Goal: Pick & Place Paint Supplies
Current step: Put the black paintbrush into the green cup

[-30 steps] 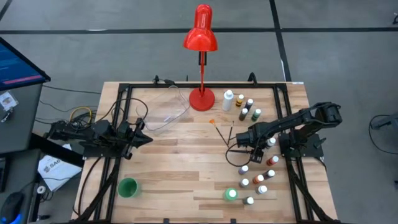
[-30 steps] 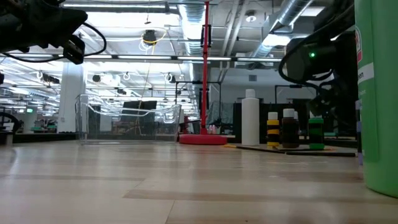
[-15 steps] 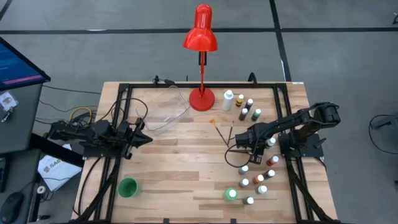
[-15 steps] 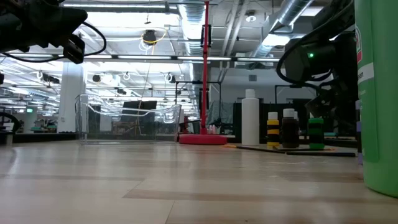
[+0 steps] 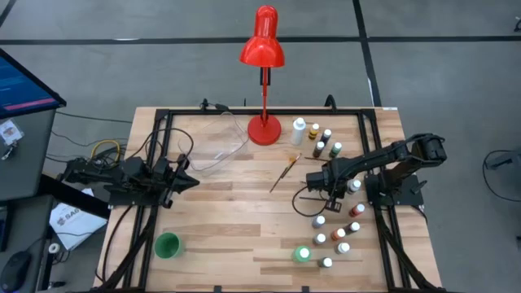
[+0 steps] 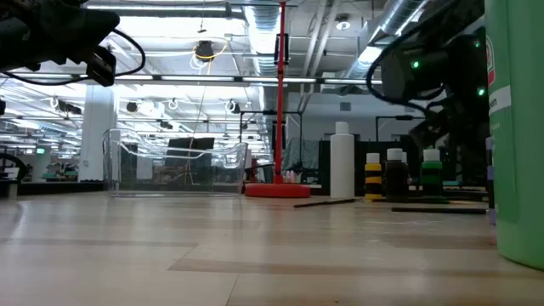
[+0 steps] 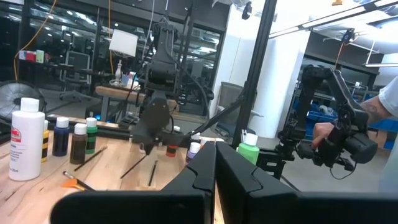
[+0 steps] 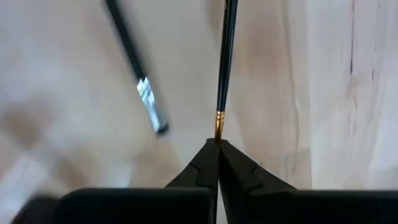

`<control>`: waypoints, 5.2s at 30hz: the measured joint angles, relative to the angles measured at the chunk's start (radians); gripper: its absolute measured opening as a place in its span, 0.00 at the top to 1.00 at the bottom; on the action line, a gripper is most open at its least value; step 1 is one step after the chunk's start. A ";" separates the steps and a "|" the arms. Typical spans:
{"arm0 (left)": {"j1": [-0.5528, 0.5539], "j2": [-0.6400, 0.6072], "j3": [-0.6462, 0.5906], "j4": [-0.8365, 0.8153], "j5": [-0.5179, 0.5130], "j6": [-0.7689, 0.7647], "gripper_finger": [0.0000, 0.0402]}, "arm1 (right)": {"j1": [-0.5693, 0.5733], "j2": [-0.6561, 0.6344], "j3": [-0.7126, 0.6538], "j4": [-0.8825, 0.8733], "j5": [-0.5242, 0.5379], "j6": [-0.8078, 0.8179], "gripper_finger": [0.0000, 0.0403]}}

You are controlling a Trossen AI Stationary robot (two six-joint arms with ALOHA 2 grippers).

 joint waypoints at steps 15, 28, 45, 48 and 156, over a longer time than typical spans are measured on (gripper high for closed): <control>0.000 0.000 0.000 0.138 -0.027 -0.044 1.00 | -0.047 -0.080 0.221 -0.052 -0.136 -0.062 1.00; 0.000 0.000 0.000 0.296 -0.095 -0.054 1.00 | -0.068 -0.079 0.399 -0.028 -0.296 -0.085 1.00; 0.000 0.613 0.376 0.336 -0.181 -0.222 0.84 | -0.065 -0.079 0.448 -0.048 -0.297 -0.043 1.00; 0.000 0.787 0.483 0.325 -0.145 -0.174 0.73 | -0.059 -0.079 0.448 -0.066 -0.297 -0.043 1.00; 0.197 1.558 1.048 -0.117 0.382 0.164 1.00 | -0.025 -0.079 0.448 0.064 -0.376 -0.036 1.00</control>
